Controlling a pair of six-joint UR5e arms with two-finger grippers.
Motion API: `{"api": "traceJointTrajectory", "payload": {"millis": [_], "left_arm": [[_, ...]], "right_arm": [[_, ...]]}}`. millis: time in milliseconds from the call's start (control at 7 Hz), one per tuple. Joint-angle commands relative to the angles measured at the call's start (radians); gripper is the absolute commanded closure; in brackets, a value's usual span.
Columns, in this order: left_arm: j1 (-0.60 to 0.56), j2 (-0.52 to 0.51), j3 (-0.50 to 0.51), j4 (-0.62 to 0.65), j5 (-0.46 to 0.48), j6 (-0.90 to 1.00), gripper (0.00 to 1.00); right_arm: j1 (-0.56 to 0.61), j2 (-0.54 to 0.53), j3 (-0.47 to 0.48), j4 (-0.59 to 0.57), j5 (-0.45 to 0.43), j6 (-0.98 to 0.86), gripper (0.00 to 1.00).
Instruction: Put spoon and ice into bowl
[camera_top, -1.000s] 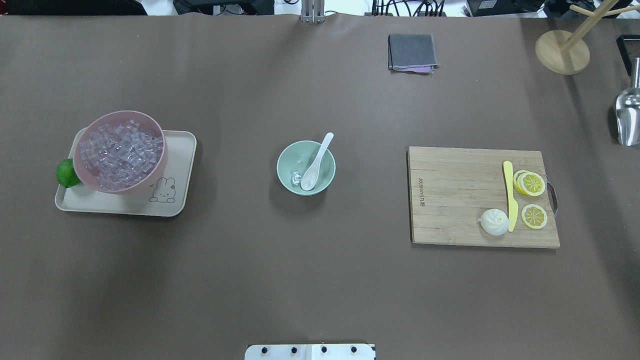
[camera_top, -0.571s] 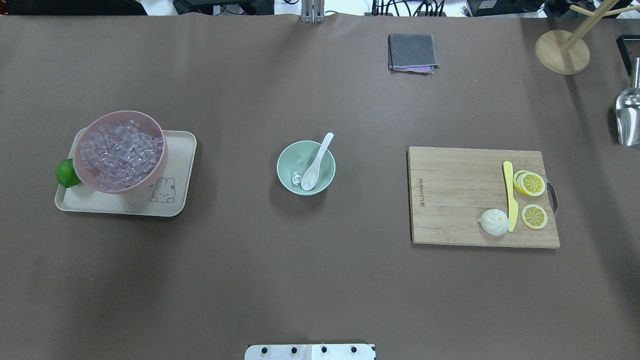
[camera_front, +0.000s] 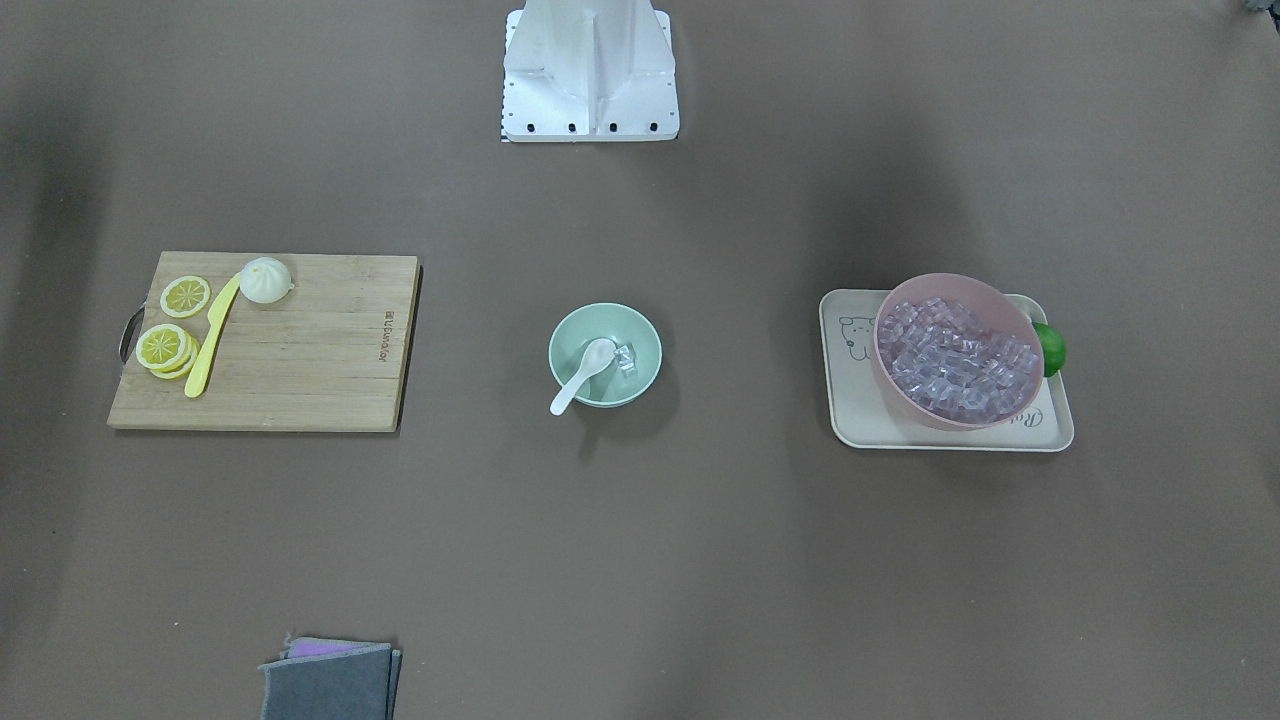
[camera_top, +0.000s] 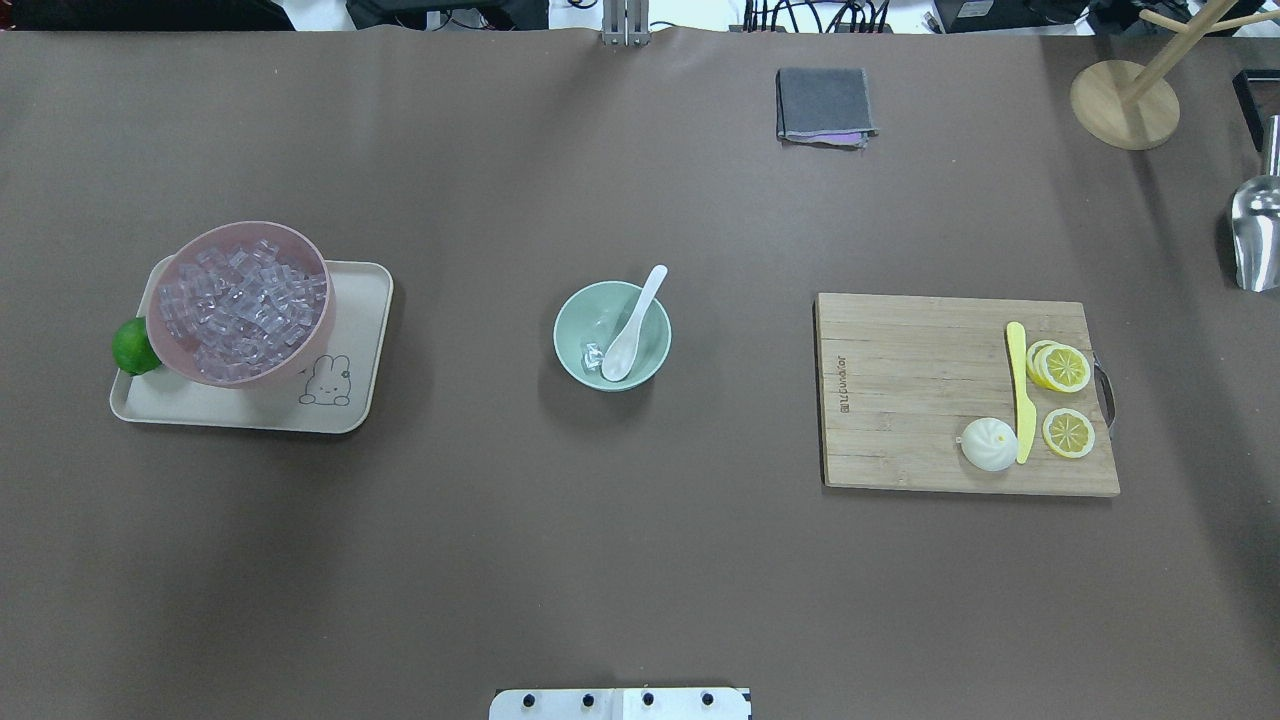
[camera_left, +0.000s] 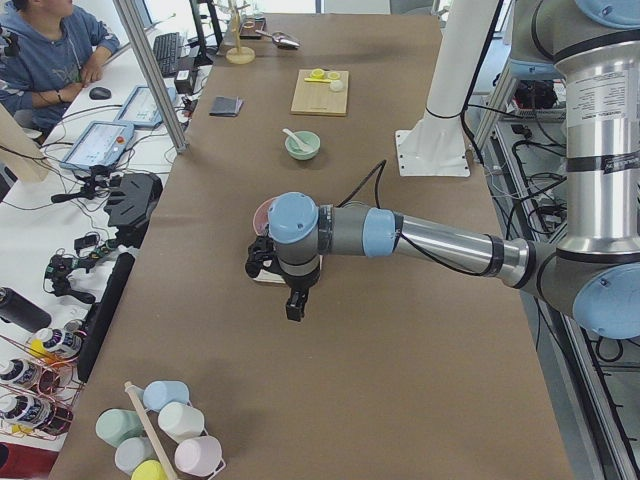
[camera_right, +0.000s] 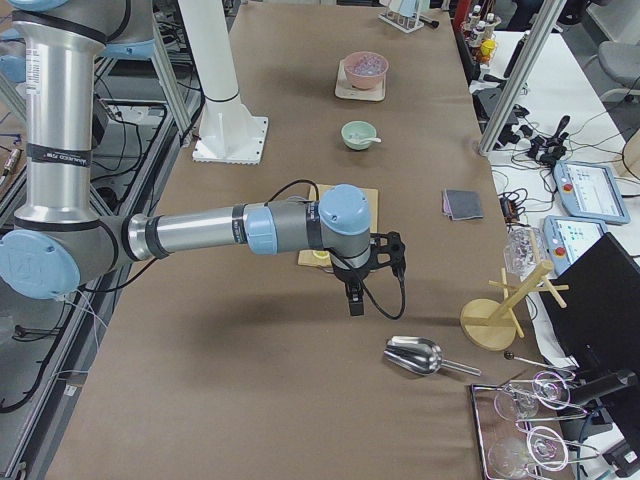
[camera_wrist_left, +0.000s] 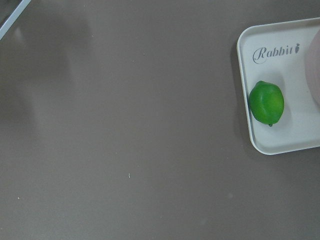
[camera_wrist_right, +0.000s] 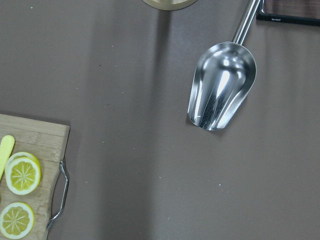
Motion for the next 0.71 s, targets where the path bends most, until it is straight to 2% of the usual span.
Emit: {"api": "traceJointTrajectory", "payload": {"millis": [0, 571], "left_arm": [[-0.003, 0.000, 0.002, -0.001, 0.001, 0.002, 0.02], [-0.026, 0.003, -0.018, -0.003, 0.000, 0.002, 0.02]], "right_arm": [[0.000, -0.011, 0.006, 0.000, 0.005, 0.000, 0.00], [0.000, -0.011, 0.003, -0.004, 0.005, 0.000, 0.00]]}}
